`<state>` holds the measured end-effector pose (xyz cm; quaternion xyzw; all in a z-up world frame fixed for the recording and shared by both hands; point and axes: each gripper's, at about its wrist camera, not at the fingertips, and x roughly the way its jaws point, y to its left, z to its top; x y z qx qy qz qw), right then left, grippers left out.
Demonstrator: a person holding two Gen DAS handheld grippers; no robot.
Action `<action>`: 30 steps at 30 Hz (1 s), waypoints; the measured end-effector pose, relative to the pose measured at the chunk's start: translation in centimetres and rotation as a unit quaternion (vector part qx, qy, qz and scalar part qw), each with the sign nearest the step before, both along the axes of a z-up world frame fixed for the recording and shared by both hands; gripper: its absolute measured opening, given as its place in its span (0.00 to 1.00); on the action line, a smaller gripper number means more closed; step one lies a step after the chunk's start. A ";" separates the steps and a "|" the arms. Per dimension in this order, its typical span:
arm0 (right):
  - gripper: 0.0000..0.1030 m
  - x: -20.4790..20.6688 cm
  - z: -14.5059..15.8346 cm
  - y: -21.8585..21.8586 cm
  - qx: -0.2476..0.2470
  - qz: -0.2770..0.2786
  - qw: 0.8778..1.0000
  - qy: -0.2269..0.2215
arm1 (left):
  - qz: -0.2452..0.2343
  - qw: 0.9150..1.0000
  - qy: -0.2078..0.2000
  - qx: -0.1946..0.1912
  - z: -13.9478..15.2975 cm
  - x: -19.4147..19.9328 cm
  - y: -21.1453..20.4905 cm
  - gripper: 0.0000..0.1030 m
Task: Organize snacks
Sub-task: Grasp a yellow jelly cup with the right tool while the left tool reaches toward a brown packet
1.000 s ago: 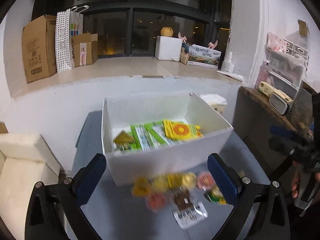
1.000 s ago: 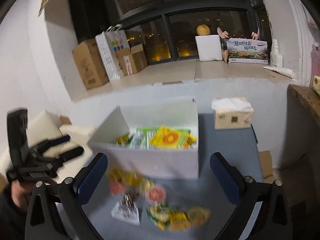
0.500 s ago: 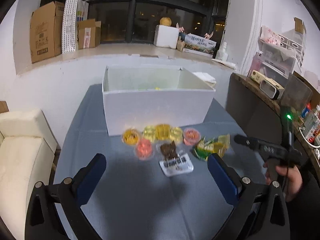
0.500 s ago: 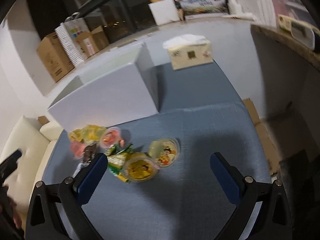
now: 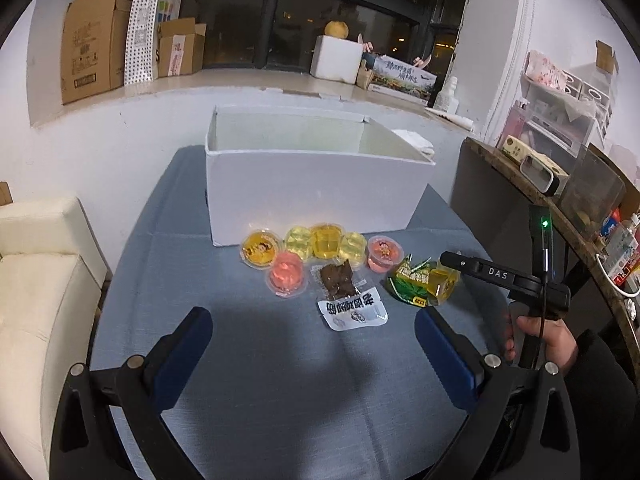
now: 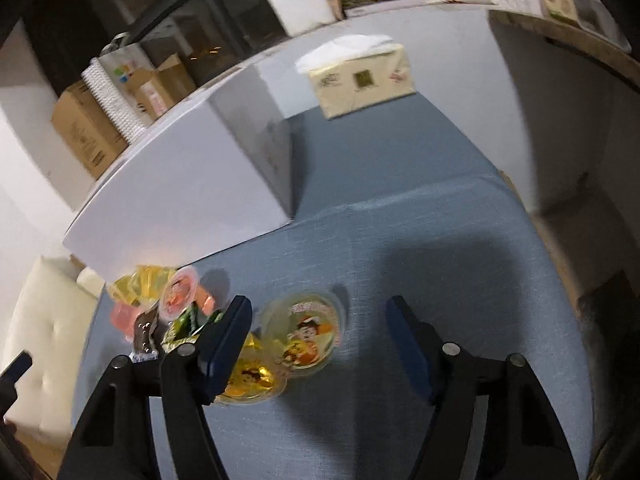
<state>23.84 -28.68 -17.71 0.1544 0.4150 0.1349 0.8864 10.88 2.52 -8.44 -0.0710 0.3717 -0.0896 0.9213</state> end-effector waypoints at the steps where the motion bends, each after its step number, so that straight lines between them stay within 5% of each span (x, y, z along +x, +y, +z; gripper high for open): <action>1: 0.58 -0.1 -0.1 0.2 -0.002 0.008 1.000 -0.002 | -0.002 1.000 0.002 -0.002 -0.2 0.1 -0.2 1.00; 3: 0.48 -0.3 0.1 0.3 0.002 0.017 1.000 -0.009 | -0.005 1.000 0.006 0.000 -0.5 0.3 -0.6 1.00; 14: 0.47 -2.8 3.7 1.2 -0.016 0.036 0.997 -0.063 | 0.006 0.999 0.028 0.015 -2.6 1.8 0.1 1.00; 30: 0.42 -5.5 6.1 2.2 -0.017 0.045 0.995 -0.087 | 0.065 0.995 0.077 0.006 -8.1 11.6 0.8 1.00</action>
